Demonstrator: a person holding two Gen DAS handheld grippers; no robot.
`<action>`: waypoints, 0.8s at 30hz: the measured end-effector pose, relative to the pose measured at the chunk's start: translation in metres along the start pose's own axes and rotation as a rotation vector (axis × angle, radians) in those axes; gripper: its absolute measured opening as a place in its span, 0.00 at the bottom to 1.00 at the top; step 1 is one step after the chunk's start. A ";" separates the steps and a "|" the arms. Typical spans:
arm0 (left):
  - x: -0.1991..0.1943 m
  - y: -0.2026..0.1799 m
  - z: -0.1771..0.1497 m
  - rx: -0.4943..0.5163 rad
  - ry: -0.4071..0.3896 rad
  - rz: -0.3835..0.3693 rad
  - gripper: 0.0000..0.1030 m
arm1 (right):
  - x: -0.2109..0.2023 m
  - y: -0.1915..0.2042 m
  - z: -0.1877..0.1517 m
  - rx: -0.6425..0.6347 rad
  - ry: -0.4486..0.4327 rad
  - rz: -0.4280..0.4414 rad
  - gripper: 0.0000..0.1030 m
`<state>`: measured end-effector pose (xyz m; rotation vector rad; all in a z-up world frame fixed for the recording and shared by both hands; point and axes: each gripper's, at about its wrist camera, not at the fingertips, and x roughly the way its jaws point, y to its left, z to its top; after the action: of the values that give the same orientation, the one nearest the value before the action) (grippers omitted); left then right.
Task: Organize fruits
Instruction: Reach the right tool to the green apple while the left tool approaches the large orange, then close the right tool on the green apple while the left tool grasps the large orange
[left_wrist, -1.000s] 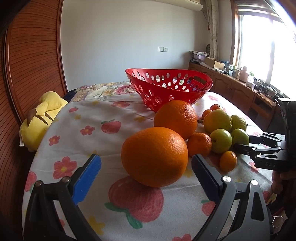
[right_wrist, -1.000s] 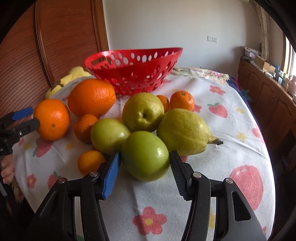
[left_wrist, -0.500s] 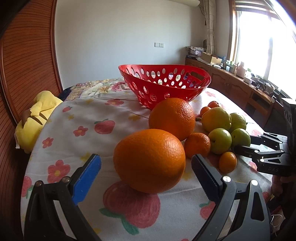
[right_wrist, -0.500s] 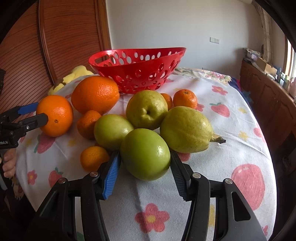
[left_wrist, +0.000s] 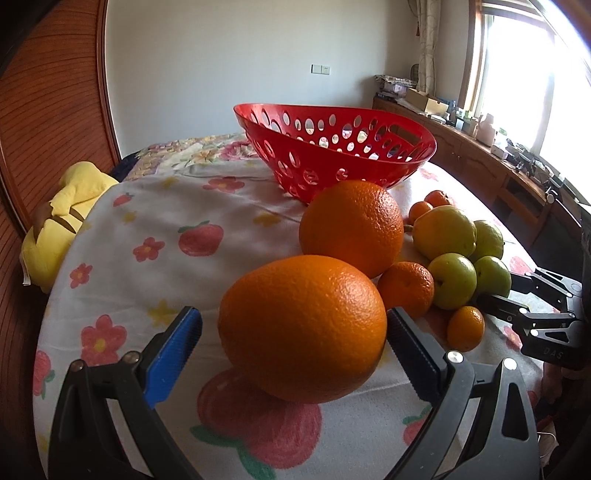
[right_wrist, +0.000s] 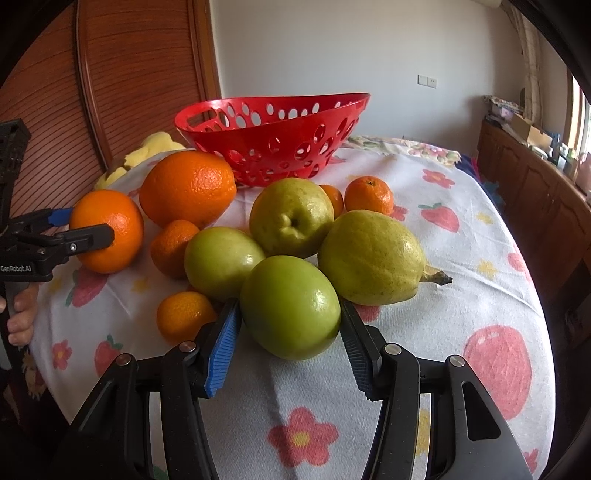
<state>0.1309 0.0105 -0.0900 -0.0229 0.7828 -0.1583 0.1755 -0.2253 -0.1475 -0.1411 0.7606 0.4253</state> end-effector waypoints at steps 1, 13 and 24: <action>0.002 -0.001 0.000 0.001 0.006 0.001 0.97 | 0.000 0.000 0.000 0.001 0.000 0.001 0.54; 0.005 0.004 -0.001 -0.010 0.016 -0.056 0.87 | 0.000 -0.001 0.000 -0.002 -0.002 -0.003 0.54; -0.004 0.005 -0.007 -0.019 0.002 -0.067 0.86 | 0.000 -0.001 -0.001 0.002 0.002 -0.001 0.54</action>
<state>0.1238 0.0168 -0.0928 -0.0675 0.7855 -0.2142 0.1757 -0.2261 -0.1483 -0.1401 0.7625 0.4238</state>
